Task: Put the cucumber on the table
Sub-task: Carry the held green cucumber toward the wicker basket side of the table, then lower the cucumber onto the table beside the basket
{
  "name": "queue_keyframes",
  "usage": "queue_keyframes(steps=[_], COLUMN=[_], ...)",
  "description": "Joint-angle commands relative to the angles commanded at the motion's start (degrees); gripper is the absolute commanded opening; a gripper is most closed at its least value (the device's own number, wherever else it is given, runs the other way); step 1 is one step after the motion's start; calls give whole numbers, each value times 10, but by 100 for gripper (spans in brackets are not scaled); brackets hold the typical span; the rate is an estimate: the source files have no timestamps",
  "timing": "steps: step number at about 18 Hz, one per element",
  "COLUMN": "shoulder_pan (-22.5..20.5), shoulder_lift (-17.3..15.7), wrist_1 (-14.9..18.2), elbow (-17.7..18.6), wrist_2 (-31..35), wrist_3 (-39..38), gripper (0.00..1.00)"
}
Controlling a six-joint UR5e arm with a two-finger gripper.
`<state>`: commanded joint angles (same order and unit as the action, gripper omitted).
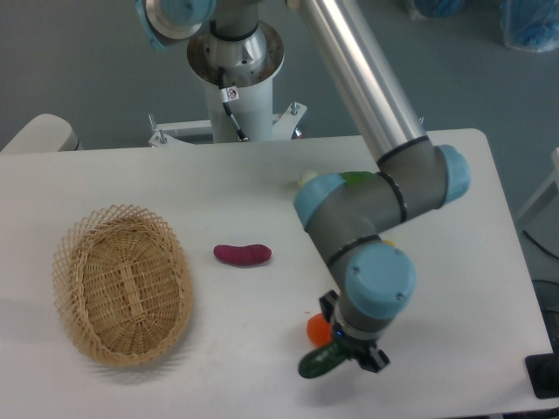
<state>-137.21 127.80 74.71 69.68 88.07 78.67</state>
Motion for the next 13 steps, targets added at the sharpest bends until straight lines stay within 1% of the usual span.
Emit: queue_keyframes(steps=[5, 7, 9, 11, 13], shoulder_pan=[39, 51, 67, 81, 82], shoulder_lift=[-36, -44, -41, -29, -19], wrist_1=[-3, -4, -17, -36, -53], elbow=[69, 88, 92, 92, 87], wrist_2=[0, 1, 2, 5, 7], wrist_3=[-61, -75, -103, -157, -187], gripper=[9, 11, 12, 12, 12])
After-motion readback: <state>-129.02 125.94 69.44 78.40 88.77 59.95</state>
